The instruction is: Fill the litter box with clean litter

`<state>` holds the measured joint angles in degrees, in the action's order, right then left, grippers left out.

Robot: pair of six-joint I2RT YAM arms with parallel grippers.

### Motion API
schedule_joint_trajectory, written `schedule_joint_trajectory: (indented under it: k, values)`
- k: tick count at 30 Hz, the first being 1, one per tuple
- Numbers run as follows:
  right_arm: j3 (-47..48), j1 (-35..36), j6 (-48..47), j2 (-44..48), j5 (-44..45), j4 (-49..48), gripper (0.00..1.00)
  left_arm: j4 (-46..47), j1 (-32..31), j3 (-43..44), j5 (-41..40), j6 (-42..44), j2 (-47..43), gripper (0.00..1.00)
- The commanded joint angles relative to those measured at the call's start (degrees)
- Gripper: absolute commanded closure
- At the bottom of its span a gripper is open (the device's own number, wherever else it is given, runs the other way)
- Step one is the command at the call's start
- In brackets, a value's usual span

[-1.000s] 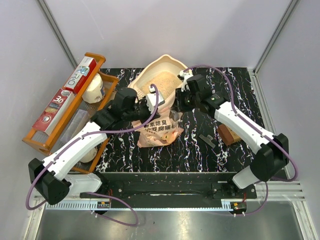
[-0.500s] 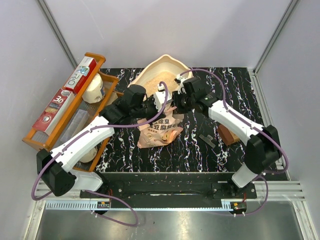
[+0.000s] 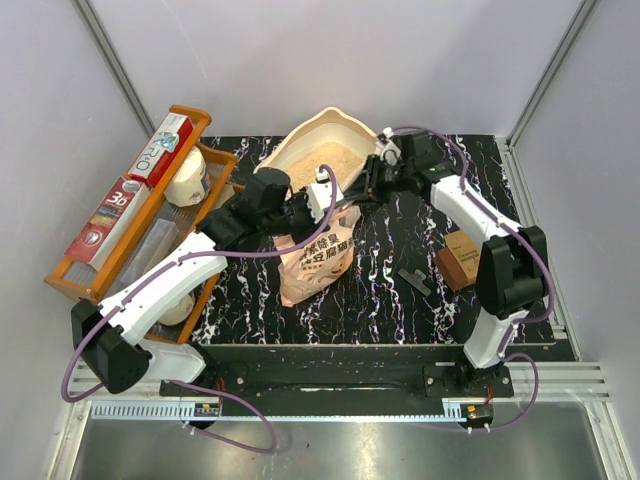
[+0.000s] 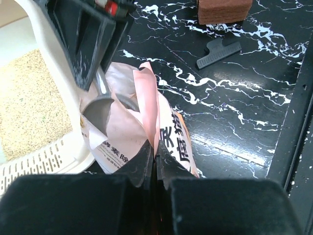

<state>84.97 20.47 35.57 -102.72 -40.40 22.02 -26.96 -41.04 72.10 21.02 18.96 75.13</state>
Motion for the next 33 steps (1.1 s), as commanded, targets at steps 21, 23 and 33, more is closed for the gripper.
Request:
schedule_joint_trajectory:
  k: [21,23,33]
  values:
    - [-19.22,-18.27,5.38,17.73,-29.65,-14.72,1.00,-0.55,-1.06,5.34,-0.01,25.77,-7.02,1.00]
    - [-22.12,-18.62,7.22,17.46,-30.60,-17.16,1.00,-0.81,-1.06,4.99,0.25,25.77,-7.37,1.00]
    - [-27.92,-22.93,26.00,15.00,-35.70,-38.85,1.00,-3.01,-1.06,2.17,-0.01,27.27,-11.41,1.00]
